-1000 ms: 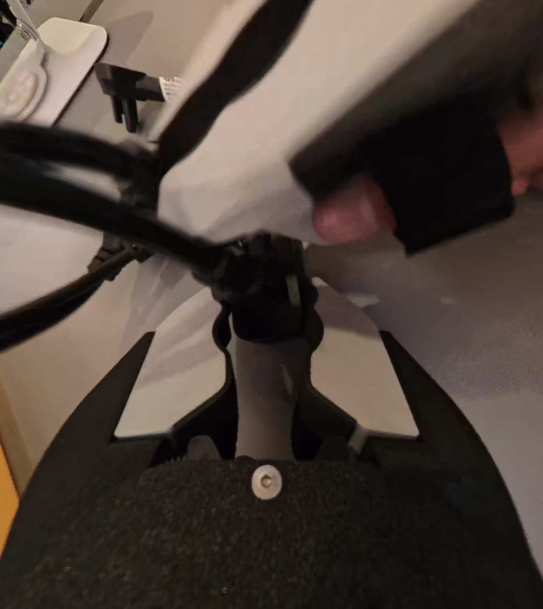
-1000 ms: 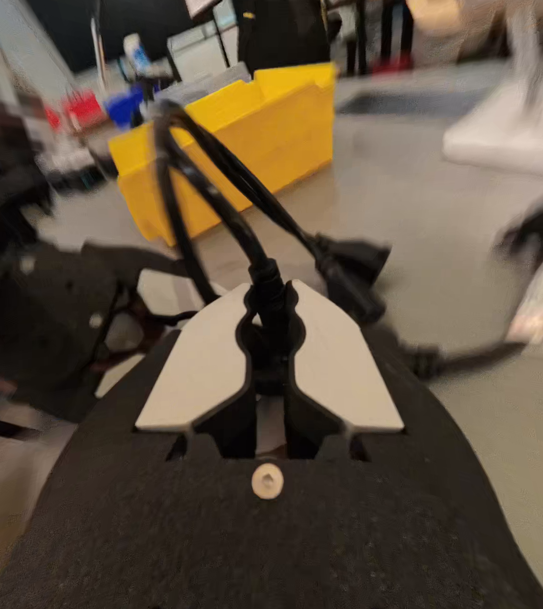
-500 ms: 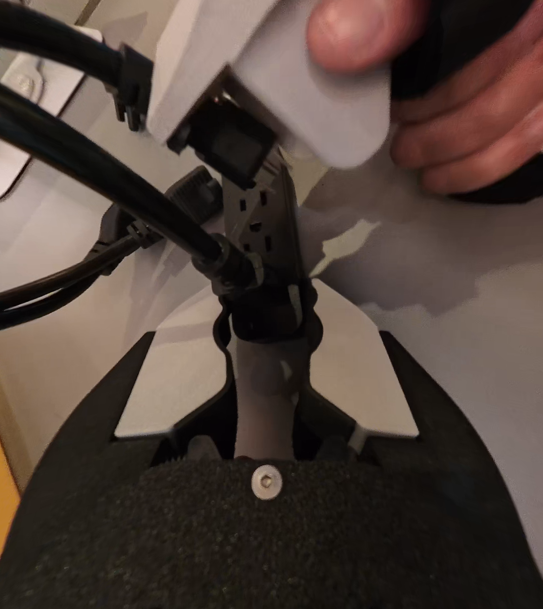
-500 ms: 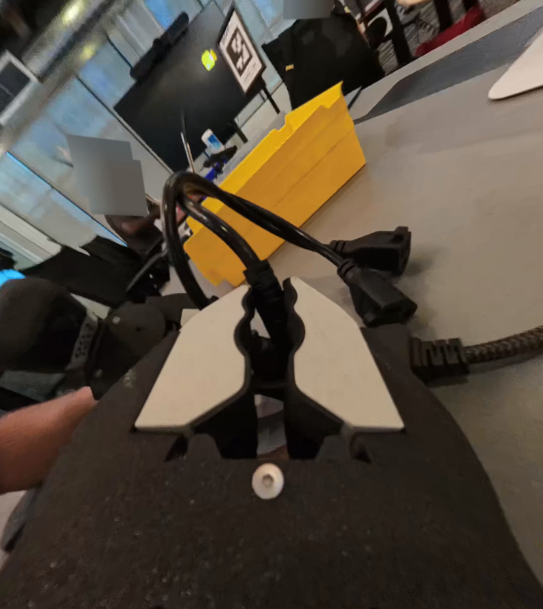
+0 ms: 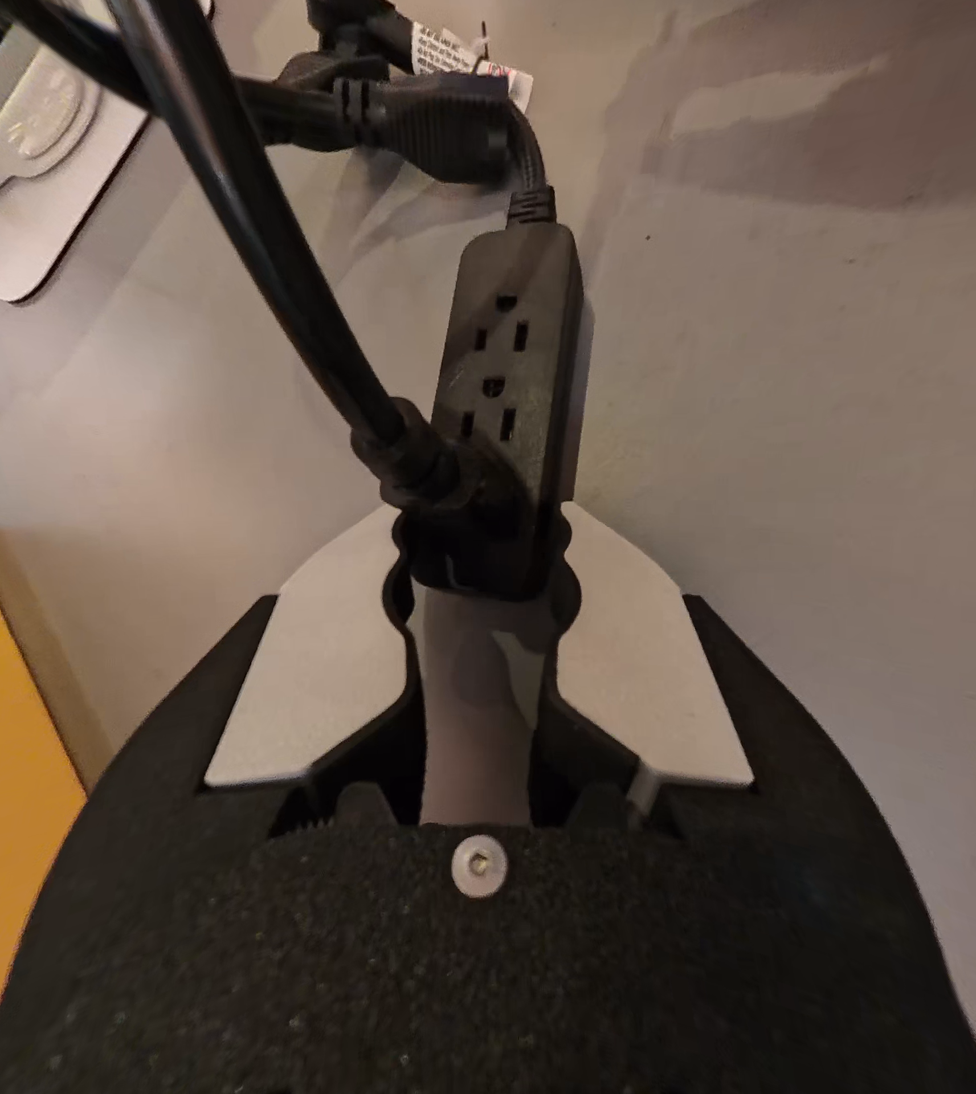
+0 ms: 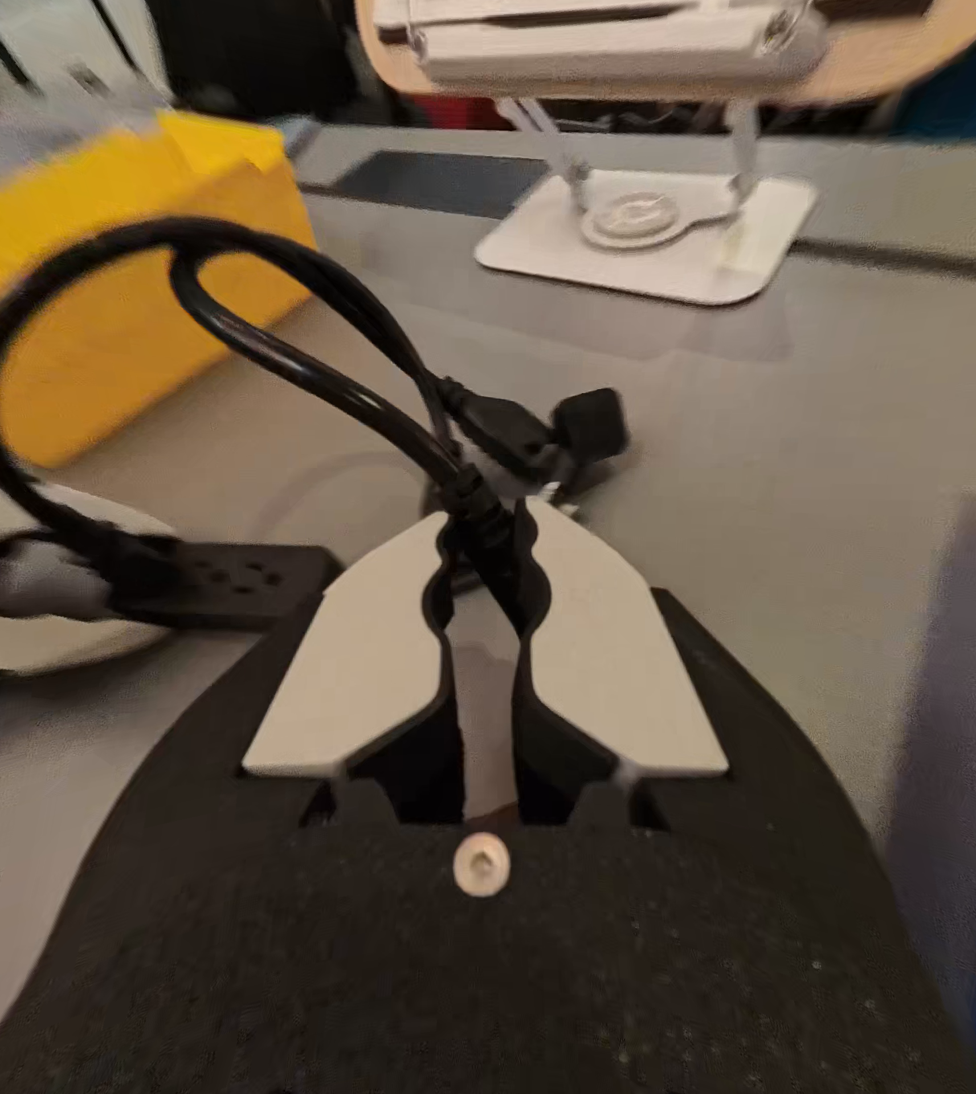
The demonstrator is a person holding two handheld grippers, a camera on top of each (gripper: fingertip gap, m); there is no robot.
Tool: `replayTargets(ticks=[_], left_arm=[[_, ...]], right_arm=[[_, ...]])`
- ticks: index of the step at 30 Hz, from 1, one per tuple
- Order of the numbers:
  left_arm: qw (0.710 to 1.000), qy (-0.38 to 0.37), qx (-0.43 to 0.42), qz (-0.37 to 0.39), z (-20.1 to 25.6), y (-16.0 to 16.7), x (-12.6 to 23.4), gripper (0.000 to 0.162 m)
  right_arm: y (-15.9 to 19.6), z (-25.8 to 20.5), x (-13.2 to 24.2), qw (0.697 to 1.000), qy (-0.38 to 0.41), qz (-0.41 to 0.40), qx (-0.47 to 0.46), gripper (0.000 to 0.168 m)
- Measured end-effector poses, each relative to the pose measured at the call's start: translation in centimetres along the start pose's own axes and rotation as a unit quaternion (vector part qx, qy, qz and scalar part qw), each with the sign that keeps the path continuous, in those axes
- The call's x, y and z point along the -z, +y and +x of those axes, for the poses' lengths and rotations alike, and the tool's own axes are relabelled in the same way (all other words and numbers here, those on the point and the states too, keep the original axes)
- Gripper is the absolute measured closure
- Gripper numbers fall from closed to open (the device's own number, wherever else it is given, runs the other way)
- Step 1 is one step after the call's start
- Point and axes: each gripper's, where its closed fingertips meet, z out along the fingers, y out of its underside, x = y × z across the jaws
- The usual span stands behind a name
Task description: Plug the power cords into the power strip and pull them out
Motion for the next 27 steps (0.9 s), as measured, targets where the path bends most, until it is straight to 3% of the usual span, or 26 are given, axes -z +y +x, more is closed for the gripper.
replayTargets(ticks=[1,2,3,4,6,9,11,15,20,22,25,27], left_arm=[[1.0,-0.001,0.003,0.001,0.0,0.0,0.0,0.118],[1.0,-0.001,0.009,0.003,-0.1,0.0,0.0,0.118],[1.0,0.0,0.015,0.006,-0.1,0.0,0.0,0.119],[1.0,0.0,0.019,0.007,-0.1,0.0,0.0,0.119],[1.0,-0.001,0.017,0.009,0.0,-0.2,-0.1,0.119],[1.0,-0.004,0.016,0.007,0.0,-0.3,-0.1,0.119],[1.0,-0.01,0.016,0.006,-0.1,-0.1,0.0,0.119],[0.998,-0.012,0.069,-0.006,-2.5,1.7,0.7,0.118],[0.997,-0.038,0.06,-0.026,-4.0,2.8,1.0,0.118],[0.997,-0.033,0.068,-0.028,-3.8,2.6,0.9,0.118],[0.997,-0.033,0.059,-0.024,-3.8,2.5,0.8,0.118],[0.998,-0.046,0.047,-0.013,-3.7,2.5,0.9,0.118]], right_arm=[[0.0,0.8,0.3,0.998,0.041,-0.004,0.053,0.151],[0.3,0.6,0.4,0.993,0.049,-0.019,0.103,0.152],[1.5,-1.2,0.2,0.987,0.008,-0.063,0.148,0.152],[3.1,-3.7,0.3,0.972,-0.049,-0.107,0.205,0.152],[4.9,-7.1,1.1,0.937,-0.065,-0.128,0.319,0.152],[7.4,-12.4,3.2,0.907,-0.129,-0.133,0.377,0.15],[8.3,-11.9,4.6,0.898,-0.08,-0.14,0.408,0.15],[8.7,-6.4,9.6,0.911,0.009,-0.164,0.378,0.151],[6.3,0.1,16.1,0.955,0.123,-0.124,0.238,0.152],[7.4,0.2,16.0,0.952,0.126,-0.155,0.232,0.152],[9.5,0.7,14.6,0.924,0.168,-0.207,0.274,0.152],[9.9,-0.3,13.9,0.93,0.146,-0.208,0.266,0.143]])
